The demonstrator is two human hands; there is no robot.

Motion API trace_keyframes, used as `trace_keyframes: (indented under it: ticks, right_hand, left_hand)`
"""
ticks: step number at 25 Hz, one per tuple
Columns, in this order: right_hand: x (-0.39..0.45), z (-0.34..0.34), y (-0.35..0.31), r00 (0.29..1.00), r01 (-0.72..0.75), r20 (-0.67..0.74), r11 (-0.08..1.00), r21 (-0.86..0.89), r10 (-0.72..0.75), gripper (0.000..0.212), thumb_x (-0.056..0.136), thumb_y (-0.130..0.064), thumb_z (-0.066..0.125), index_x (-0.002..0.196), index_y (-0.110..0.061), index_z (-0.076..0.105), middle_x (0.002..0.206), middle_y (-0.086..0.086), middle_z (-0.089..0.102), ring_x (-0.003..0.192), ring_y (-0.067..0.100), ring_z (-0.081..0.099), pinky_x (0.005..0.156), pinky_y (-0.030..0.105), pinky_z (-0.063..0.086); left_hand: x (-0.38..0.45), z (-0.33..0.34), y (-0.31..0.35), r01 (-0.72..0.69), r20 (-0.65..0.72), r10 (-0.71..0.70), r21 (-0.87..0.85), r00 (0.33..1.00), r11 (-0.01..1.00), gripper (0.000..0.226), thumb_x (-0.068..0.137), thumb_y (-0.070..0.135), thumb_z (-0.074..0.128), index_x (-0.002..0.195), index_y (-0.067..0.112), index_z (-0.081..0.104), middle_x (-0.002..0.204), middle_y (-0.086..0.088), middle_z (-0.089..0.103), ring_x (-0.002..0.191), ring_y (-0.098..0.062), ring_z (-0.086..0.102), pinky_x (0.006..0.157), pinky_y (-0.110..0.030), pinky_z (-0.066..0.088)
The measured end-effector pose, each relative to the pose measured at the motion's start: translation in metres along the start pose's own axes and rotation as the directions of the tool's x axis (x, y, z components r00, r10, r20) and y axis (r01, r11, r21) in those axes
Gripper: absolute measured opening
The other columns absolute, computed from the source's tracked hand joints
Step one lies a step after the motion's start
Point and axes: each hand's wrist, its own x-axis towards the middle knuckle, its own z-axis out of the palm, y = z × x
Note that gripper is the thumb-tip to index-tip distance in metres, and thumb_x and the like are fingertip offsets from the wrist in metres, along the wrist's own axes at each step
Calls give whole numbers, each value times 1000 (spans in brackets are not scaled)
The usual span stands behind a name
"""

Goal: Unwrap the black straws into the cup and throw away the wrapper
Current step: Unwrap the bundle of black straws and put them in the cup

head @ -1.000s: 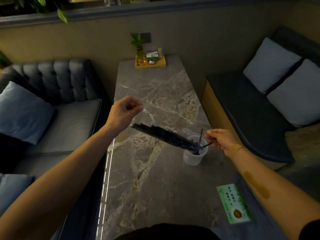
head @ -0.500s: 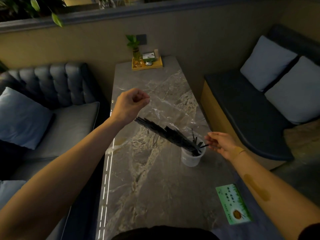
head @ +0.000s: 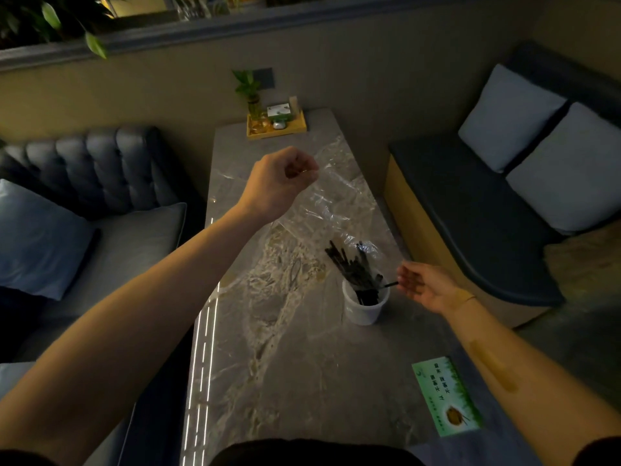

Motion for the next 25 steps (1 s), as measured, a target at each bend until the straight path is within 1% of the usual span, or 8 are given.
trace_keyframes:
  ticks: [3, 8, 11, 13, 16, 18, 22, 25]
  right_hand:
    - [1, 0, 0, 999, -31, 23, 999, 41, 30, 14, 93, -12, 58, 80, -12, 63, 57, 1, 68, 69, 16, 59, 58, 30, 53]
    - [1, 2, 0, 997, -65, 46, 995, 70, 62, 13, 92, -12, 58, 80, -10, 63, 77, 5, 60, 72, 18, 58, 65, 33, 50]
    - [0, 1, -2, 997, -56, 53, 996, 75, 52, 13, 92, -11, 58, 80, -9, 64, 68, 5, 64, 71, 18, 58, 65, 32, 50]
    - [-2, 3, -5, 997, -44, 63, 997, 66, 39, 14, 91, -11, 59, 79, -9, 65, 56, 2, 67, 69, 17, 58, 61, 31, 52]
    - [-8, 7, -11, 996, -22, 86, 999, 43, 19, 13, 90, -13, 61, 79, -9, 65, 55, 1, 68, 66, 16, 61, 48, 25, 55]
    - [-12, 10, -15, 995, 8, 95, 1000, 25, -10, 10, 89, -14, 64, 80, -9, 66, 62, 2, 68, 64, 16, 61, 45, 24, 54]
    - [-22, 20, -23, 979, 132, 156, 991, -6, -130, 5, 88, -17, 66, 90, -13, 67, 77, 3, 66, 68, 15, 61, 56, 26, 52]
    - [-31, 34, -29, 955, 223, 210, 974, -34, -211, 9, 87, -15, 67, 95, -19, 67, 83, -1, 66, 74, 13, 61, 66, 29, 48]
  left_hand:
    - [5, 3, 4, -4, -1, 4, -22, 1000, 1000, 8, 85, 20, 71, 92, 17, 71, 88, -10, 72, 77, -12, 61, 77, -39, 54]
    - [8, 6, 9, -9, 8, 10, -64, 1000, 998, 7, 84, 22, 71, 91, 21, 70, 84, -3, 70, 75, -14, 63, 78, -44, 55]
    - [8, 3, 7, -2, 3, 2, -78, 1000, 997, 9, 84, 23, 71, 92, 22, 70, 83, -3, 69, 74, -23, 64, 78, -50, 56]
    - [9, -2, 4, 6, -6, -6, -91, 1000, 996, 9, 83, 25, 71, 92, 24, 70, 81, 0, 68, 73, -19, 62, 77, -50, 55]
    - [9, -12, 1, 14, -29, -18, -130, 999, 991, 7, 82, 27, 71, 87, 31, 69, 78, 4, 66, 73, -15, 62, 75, -47, 56]
    - [9, -21, -3, 12, -50, -20, -151, 999, 988, 11, 83, 24, 71, 85, 35, 68, 77, 4, 65, 73, -13, 61, 72, -42, 55]
    - [4, -42, -15, 23, -113, -47, -202, 993, 979, 15, 82, 23, 73, 81, 37, 69, 74, 6, 65, 68, -7, 59, 64, -26, 52]
    - [-7, -63, -30, 63, -191, -115, -258, 975, 964, 14, 82, 23, 74, 80, 37, 70, 72, 9, 66, 65, -5, 60, 57, -19, 53]
